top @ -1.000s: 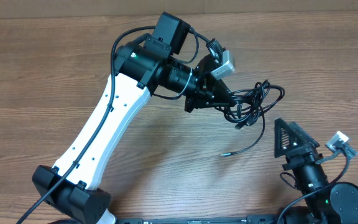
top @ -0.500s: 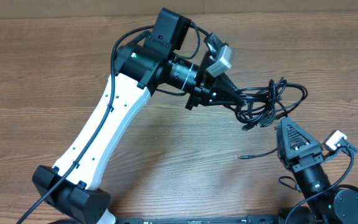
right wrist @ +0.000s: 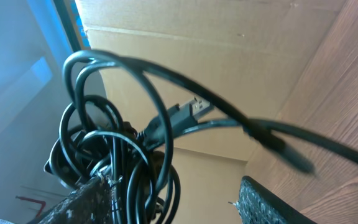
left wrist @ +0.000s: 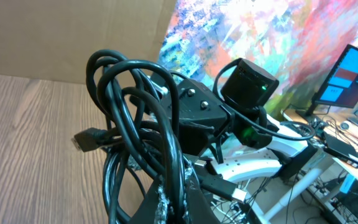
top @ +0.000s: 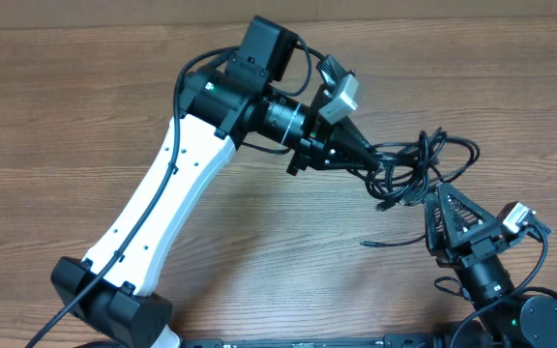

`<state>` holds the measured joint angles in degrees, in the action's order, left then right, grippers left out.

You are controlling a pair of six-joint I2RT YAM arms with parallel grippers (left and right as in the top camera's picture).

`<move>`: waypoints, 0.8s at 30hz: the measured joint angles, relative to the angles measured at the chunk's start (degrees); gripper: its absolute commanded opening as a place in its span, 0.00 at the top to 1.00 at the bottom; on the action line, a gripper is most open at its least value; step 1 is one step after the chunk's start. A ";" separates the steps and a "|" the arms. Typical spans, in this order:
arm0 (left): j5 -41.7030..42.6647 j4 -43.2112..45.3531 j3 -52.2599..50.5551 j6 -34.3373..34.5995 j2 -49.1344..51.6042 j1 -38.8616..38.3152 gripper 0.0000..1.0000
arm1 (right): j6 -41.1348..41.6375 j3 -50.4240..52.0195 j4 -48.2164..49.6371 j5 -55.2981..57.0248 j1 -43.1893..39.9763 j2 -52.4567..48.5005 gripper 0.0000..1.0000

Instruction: Untangle cables

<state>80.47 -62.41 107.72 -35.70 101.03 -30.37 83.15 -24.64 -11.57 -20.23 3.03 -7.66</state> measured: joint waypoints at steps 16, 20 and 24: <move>-2.93 -2.29 0.00 -1.84 0.00 -2.93 0.96 | 0.90 0.00 -1.20 0.52 -0.02 0.00 0.96; -3.21 -2.27 0.00 -1.99 0.00 -2.93 0.96 | 1.03 0.00 -3.13 1.20 0.00 0.00 0.96; -3.76 -2.29 0.00 -2.01 0.00 -2.93 0.96 | 0.13 0.00 -4.15 2.10 0.00 -0.02 0.96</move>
<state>76.71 -64.71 107.72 -37.71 101.03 -33.30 83.29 -24.64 -15.73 -18.13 3.03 -7.68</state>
